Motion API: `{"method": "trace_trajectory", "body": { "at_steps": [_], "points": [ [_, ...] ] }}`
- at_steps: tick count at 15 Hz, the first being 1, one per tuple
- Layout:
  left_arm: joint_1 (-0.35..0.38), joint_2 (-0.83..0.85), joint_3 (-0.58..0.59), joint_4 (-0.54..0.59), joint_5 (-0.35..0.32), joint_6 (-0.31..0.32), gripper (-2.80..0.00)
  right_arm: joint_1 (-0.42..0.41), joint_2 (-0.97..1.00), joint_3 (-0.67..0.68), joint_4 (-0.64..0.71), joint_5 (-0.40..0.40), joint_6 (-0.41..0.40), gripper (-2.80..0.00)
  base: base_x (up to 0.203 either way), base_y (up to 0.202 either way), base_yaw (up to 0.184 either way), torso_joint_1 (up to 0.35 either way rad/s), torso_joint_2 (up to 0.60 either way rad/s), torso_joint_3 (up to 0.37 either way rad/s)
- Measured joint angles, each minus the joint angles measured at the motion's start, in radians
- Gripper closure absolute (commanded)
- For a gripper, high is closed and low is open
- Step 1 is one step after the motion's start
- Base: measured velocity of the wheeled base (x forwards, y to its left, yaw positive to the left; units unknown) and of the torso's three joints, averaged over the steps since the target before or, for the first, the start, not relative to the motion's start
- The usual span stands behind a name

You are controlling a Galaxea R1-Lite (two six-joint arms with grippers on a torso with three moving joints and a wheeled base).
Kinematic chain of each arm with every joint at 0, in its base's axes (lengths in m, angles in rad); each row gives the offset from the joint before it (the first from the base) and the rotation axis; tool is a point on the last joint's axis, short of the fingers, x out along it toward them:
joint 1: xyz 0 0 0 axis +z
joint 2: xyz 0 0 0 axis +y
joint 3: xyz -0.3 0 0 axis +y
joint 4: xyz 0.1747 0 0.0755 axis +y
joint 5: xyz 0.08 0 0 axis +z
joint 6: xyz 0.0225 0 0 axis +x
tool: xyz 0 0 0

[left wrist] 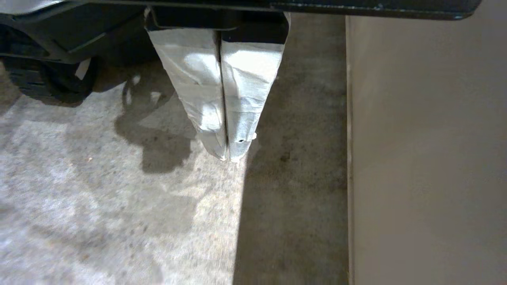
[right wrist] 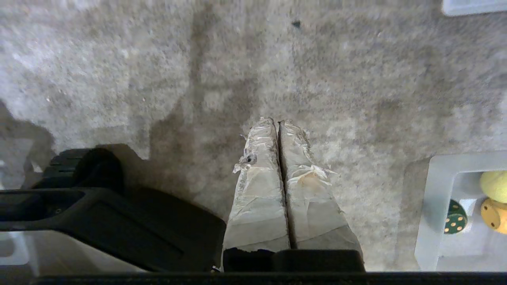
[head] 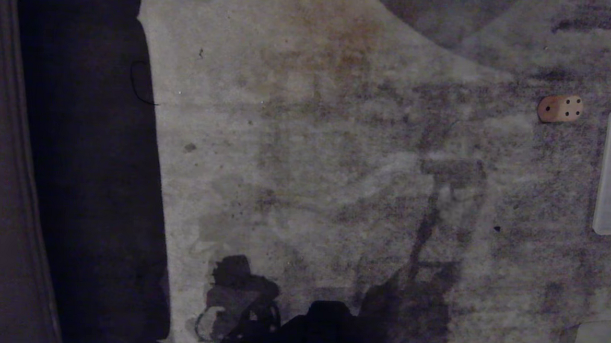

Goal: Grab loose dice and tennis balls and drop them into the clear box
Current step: Pick up toys out of the box

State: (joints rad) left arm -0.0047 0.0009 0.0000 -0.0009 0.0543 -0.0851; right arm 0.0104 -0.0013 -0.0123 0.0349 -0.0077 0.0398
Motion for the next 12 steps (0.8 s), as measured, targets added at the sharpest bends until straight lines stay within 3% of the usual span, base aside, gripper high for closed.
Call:
{"method": "trace_trajectory", "body": {
  "at_steps": [12],
  "points": [
    [0.000, 0.000, 0.000, 0.000, 0.000, -0.002, 0.00, 0.000, 0.000, 0.000, 0.000, 0.000, 0.000, 0.00, 0.000, 0.000, 0.000, 0.003, 0.00, 0.204]
  ]
}}
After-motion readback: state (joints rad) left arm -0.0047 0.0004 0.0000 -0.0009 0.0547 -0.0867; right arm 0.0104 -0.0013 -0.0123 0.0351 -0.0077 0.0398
